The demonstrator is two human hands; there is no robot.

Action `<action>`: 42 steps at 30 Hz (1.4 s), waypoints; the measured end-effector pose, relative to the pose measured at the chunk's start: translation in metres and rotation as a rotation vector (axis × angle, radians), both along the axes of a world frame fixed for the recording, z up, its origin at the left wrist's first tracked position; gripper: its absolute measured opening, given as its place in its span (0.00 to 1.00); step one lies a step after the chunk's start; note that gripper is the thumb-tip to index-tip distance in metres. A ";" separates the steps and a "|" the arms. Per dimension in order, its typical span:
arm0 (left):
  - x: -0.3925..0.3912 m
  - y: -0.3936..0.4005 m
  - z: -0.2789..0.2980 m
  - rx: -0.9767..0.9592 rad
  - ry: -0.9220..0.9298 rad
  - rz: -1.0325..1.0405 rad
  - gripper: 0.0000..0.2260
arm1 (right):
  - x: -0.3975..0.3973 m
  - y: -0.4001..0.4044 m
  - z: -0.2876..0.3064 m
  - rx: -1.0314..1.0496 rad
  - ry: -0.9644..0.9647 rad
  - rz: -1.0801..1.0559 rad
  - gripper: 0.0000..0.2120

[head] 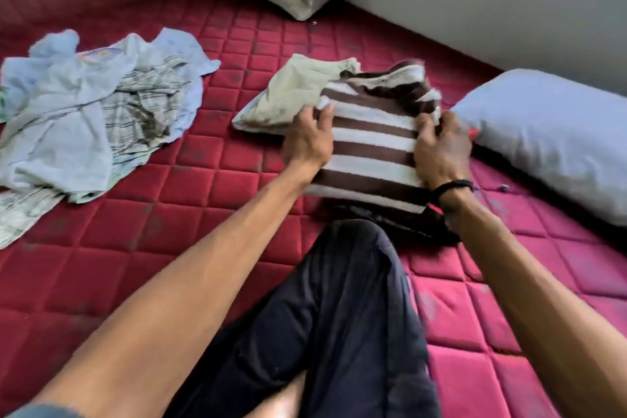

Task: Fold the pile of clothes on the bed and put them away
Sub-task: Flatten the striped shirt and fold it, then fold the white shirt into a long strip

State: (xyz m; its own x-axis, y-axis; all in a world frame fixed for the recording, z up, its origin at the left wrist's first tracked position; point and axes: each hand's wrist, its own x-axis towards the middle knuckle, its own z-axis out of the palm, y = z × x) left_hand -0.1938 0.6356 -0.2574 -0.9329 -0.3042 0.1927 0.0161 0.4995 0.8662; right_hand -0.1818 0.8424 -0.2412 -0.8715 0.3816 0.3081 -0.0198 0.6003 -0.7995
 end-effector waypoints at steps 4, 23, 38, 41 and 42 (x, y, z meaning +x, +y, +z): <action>-0.046 0.076 0.006 -0.090 -0.058 -0.138 0.21 | -0.021 0.070 -0.007 0.001 -0.039 -0.159 0.19; -0.061 0.101 -0.079 -0.274 -0.388 -0.162 0.21 | -0.032 0.086 -0.079 0.016 -0.499 -0.162 0.16; 0.040 -0.064 -0.040 -0.461 0.137 -0.169 0.16 | 0.011 -0.123 -0.068 0.468 0.025 0.436 0.23; 0.078 -0.125 -0.036 -0.497 0.113 -0.120 0.17 | 0.026 -0.190 -0.073 0.440 0.102 0.569 0.22; 0.093 -0.152 -0.038 -0.506 0.095 -0.098 0.17 | 0.033 -0.217 -0.075 0.431 0.116 0.634 0.22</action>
